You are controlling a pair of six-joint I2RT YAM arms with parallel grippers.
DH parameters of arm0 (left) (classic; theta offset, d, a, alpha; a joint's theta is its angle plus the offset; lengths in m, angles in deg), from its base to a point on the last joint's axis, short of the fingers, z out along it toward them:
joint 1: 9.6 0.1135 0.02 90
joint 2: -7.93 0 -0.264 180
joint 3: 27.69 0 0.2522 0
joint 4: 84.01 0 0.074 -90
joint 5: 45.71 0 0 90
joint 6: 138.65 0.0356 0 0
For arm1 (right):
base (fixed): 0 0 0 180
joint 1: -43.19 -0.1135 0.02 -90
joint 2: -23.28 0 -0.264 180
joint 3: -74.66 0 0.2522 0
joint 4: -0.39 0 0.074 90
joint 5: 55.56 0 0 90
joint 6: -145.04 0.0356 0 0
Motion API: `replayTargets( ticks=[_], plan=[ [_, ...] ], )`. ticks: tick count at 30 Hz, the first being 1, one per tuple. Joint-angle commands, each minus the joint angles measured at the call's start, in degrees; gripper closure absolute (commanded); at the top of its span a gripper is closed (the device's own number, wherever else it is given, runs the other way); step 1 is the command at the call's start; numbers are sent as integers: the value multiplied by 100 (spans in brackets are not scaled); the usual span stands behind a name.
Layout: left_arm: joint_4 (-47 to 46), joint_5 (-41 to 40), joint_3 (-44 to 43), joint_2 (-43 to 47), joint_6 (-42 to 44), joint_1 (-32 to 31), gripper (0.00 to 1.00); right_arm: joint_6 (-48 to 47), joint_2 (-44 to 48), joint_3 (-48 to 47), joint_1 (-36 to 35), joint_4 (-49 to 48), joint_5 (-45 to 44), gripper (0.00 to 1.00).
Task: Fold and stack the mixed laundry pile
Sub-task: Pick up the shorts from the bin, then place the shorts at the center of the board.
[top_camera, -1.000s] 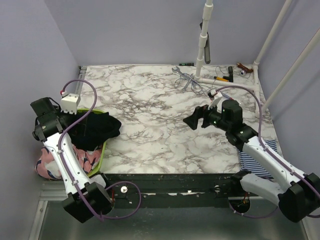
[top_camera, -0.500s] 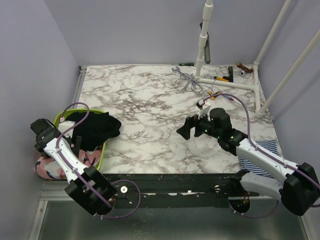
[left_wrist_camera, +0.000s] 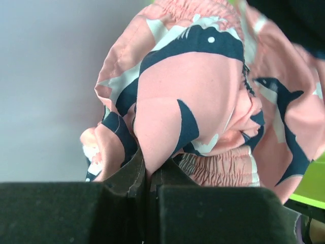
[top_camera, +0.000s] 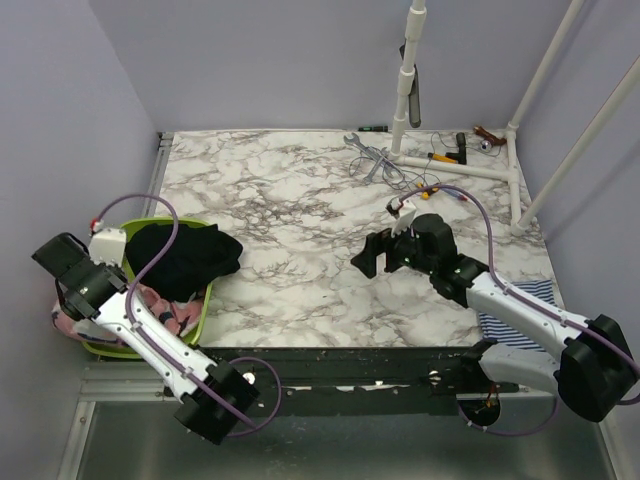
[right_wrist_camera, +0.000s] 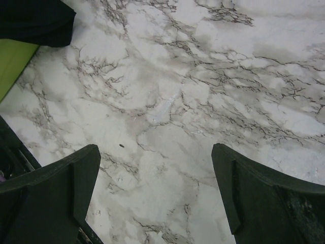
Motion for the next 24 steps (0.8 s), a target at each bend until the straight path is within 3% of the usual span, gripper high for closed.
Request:
replayTargets(
  ticks=[1,3,6,9,10,12,15,18,24],
  plan=[
    [189,1118,-1939,347,-601,57,100,-62,26,-119,-57,-224,129,0],
    [458,2060,-2985,244,-1213,11,100,13,95,-5,-57,-525,355,0],
    [641,4087,-4116,152,-1872,-207,100,163,211,-113,-50,-540,-2,0],
    [385,4983,-4604,21,-2761,-1367,100,147,382,-74,-50,-560,-754,0],
    [424,5027,-4757,-168,-2883,-2188,100,145,430,-4,-51,-650,-923,0],
    [493,4285,-5024,-565,-3071,-3965,100,214,504,103,-42,-831,-1083,0],
    [1286,3616,-5609,-1316,-2614,-6378,100,436,616,86,-46,-854,-1262,0],
    [1625,3766,-5665,-1801,-2187,-7384,100,602,814,100,-28,-709,-1647,0],
    [1047,4008,-4766,-2592,-1894,-7841,100,407,1153,116,-33,-57,-2023,0]
  ],
)
